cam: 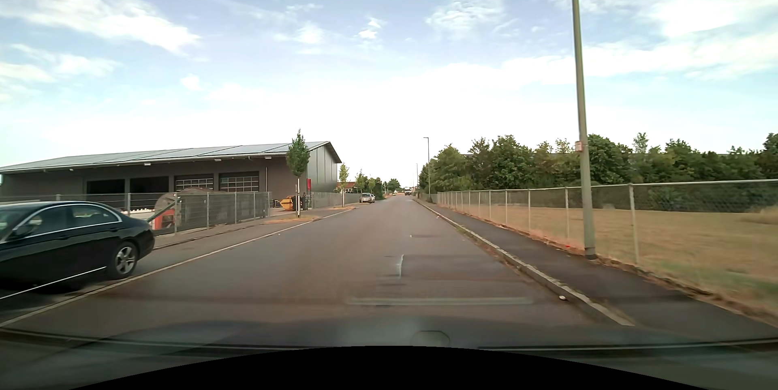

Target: Follow the waypoints while adhering to traffic rules and regulations

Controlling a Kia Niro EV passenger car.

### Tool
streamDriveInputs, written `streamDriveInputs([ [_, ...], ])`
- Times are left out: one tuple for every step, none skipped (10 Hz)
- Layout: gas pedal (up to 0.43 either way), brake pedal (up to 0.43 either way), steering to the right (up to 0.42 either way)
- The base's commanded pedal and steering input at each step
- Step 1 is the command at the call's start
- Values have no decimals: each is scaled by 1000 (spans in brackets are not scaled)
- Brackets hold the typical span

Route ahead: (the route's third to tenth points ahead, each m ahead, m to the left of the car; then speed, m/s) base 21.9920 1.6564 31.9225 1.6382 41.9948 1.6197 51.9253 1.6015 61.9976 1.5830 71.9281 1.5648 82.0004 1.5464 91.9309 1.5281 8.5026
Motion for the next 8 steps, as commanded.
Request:
streamDriveInputs([
  [248,0,0],
  [248,0,0],
  [248,0,0],
  [248,0,0],
  [248,0,0],
  [248,0,0],
  [248,0,0],
  [248,0,0],
])
